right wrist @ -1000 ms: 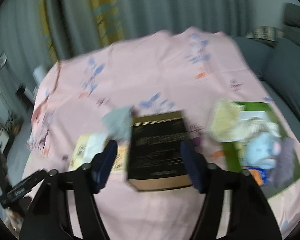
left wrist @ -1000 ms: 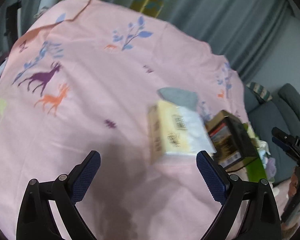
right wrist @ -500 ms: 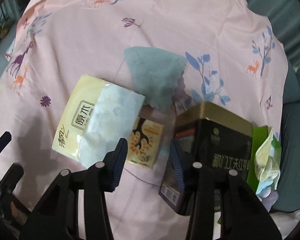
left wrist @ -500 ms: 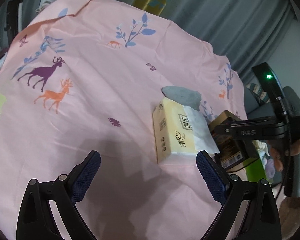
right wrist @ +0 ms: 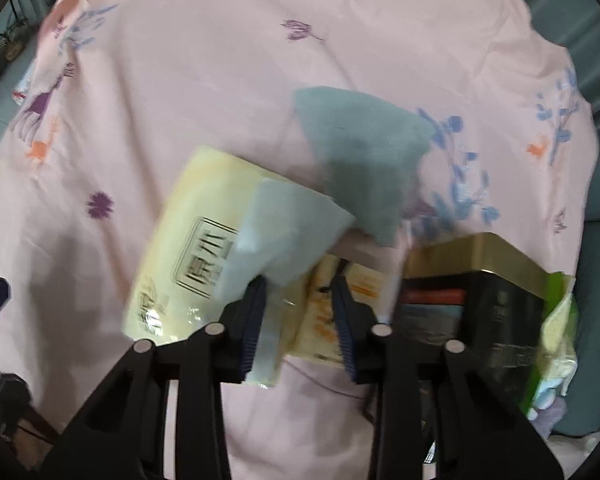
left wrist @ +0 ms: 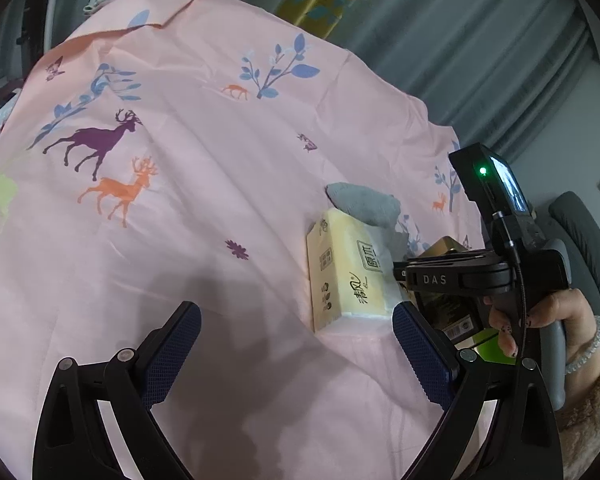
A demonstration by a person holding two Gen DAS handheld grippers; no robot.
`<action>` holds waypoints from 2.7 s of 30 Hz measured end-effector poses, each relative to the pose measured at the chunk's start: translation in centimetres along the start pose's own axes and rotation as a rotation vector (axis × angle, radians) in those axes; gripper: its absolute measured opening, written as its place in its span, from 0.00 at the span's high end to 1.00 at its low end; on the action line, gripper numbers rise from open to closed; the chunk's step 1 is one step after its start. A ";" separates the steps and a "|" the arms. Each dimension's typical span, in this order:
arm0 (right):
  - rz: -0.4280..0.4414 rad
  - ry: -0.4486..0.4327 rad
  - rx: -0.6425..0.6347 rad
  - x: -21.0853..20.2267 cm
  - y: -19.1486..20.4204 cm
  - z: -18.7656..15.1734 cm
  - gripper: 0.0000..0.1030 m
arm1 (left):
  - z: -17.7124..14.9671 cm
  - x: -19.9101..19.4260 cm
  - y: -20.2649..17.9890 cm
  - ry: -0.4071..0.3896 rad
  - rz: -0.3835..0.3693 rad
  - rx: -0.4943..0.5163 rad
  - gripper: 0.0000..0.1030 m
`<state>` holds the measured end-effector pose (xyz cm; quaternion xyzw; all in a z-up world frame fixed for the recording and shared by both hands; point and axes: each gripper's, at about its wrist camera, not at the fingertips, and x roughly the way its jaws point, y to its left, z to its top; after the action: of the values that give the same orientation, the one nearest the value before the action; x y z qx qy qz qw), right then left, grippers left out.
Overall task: Organize soft objects
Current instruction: 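Close the right gripper on the small yellow tissue packet and lift it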
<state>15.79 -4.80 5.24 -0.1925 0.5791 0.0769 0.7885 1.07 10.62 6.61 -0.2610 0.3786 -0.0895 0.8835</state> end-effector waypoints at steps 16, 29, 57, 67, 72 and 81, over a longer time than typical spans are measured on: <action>-0.012 0.036 0.022 1.8 -0.3 0.0 0.74 | -0.1 -0.1 -0.1 0.017 -0.028 -0.008 0.06; 0.013 0.132 0.183 3.9 -3.3 0.4 0.35 | -0.4 0.0 -0.4 0.034 -0.035 -0.008 0.06; -0.114 0.227 0.059 5.3 -0.6 0.7 0.51 | -0.6 0.5 -1.0 0.061 -0.053 0.006 0.06; -0.094 0.201 0.018 4.7 -0.4 0.6 0.70 | -0.6 0.4 -1.0 0.066 -0.058 0.011 0.06; -0.020 0.177 0.005 2.7 -0.1 -2.0 0.74 | -0.8 0.4 -1.2 0.066 -0.061 0.021 0.06; 0.153 0.128 -0.016 -1.4 1.4 -9.6 0.74 | -1.3 0.8 -2.4 0.082 -0.045 0.076 0.06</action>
<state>6.33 -7.16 3.83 -0.1584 0.6408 0.1289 0.7400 0.80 7.78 6.57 -0.2317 0.4047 -0.1342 0.8744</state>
